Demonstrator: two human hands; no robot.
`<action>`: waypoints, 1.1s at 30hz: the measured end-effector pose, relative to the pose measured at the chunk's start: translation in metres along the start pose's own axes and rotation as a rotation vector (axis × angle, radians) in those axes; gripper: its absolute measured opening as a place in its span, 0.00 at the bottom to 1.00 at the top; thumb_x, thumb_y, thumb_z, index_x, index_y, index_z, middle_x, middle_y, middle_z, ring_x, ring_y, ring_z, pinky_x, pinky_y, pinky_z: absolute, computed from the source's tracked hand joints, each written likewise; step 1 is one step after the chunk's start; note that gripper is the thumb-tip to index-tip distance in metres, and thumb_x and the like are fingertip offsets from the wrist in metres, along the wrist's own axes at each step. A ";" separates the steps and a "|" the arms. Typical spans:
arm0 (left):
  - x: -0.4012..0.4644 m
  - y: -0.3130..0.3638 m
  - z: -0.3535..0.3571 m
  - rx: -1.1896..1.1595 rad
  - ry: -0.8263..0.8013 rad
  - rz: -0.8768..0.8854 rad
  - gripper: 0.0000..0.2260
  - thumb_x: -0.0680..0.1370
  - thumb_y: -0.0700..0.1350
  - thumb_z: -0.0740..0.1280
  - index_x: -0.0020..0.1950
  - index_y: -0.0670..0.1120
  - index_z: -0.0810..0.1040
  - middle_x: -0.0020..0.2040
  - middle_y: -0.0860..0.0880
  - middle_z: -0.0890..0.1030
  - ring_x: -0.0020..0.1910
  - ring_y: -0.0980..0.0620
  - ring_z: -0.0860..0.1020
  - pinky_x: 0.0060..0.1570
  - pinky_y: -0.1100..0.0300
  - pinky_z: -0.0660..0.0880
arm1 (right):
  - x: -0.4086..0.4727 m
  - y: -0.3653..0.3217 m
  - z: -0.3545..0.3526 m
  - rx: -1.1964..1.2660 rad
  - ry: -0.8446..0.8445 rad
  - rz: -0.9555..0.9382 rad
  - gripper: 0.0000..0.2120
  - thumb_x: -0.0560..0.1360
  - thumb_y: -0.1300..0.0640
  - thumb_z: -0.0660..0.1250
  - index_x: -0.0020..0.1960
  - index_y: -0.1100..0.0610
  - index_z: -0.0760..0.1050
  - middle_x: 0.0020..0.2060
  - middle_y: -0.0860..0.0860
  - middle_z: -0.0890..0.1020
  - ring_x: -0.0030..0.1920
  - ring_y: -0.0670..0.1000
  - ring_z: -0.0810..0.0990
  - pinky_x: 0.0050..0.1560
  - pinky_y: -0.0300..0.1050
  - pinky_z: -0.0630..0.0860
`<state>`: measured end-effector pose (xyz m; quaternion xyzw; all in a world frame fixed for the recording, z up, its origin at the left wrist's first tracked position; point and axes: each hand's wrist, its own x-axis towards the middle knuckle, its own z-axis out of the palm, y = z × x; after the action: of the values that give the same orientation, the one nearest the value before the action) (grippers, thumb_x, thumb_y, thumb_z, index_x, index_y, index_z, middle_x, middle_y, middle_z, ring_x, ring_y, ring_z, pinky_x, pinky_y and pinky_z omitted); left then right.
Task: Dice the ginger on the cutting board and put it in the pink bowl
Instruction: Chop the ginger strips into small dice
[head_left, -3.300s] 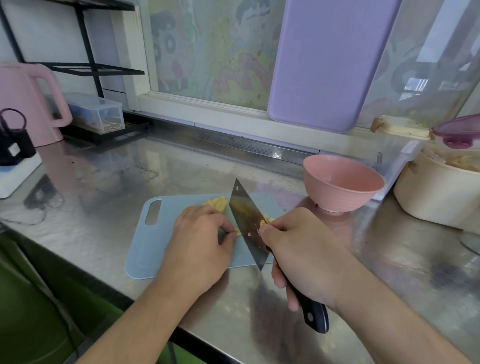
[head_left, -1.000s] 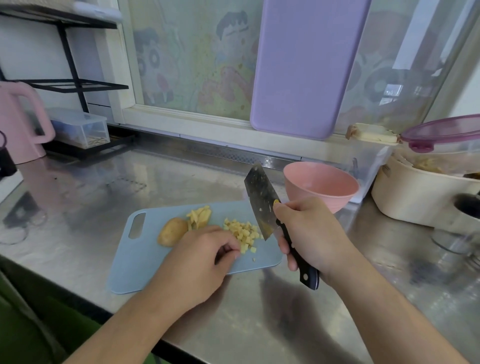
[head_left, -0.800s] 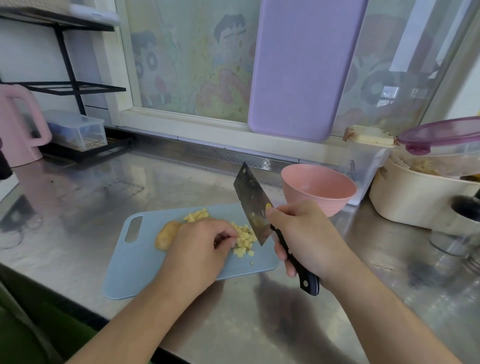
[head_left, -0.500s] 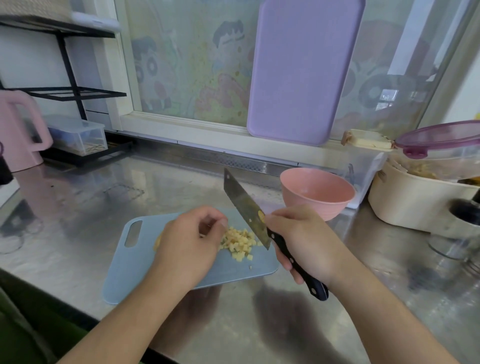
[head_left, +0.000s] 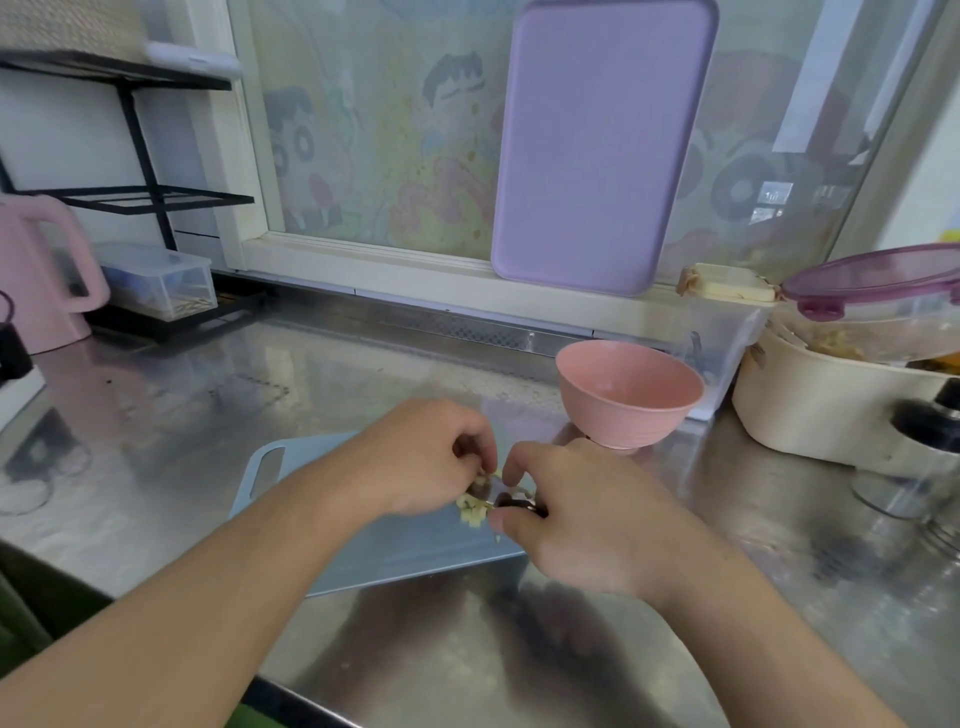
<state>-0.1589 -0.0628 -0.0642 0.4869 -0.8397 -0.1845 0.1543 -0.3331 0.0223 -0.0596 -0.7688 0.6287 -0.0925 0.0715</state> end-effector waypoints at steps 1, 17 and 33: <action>0.004 -0.002 0.001 -0.020 -0.021 0.004 0.10 0.80 0.41 0.68 0.48 0.55 0.86 0.39 0.59 0.84 0.37 0.64 0.81 0.36 0.70 0.73 | -0.001 0.000 0.000 0.002 -0.013 -0.006 0.16 0.80 0.39 0.65 0.60 0.48 0.76 0.38 0.44 0.75 0.56 0.55 0.79 0.50 0.53 0.79; 0.006 -0.021 -0.031 -0.023 0.080 -0.064 0.07 0.78 0.51 0.74 0.40 0.55 0.86 0.35 0.61 0.84 0.36 0.63 0.81 0.40 0.62 0.76 | 0.003 0.009 0.004 0.105 0.023 -0.043 0.15 0.79 0.37 0.67 0.56 0.46 0.68 0.34 0.43 0.76 0.51 0.52 0.77 0.42 0.51 0.75; 0.021 -0.023 -0.012 -0.237 0.167 -0.027 0.06 0.79 0.45 0.72 0.46 0.56 0.86 0.40 0.59 0.86 0.43 0.59 0.84 0.51 0.57 0.81 | 0.003 0.011 0.004 0.153 -0.001 -0.059 0.14 0.78 0.40 0.69 0.54 0.45 0.68 0.33 0.45 0.79 0.44 0.50 0.80 0.42 0.53 0.78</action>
<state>-0.1456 -0.0934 -0.0624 0.4903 -0.7895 -0.2436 0.2774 -0.3423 0.0176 -0.0654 -0.7794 0.5967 -0.1420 0.1278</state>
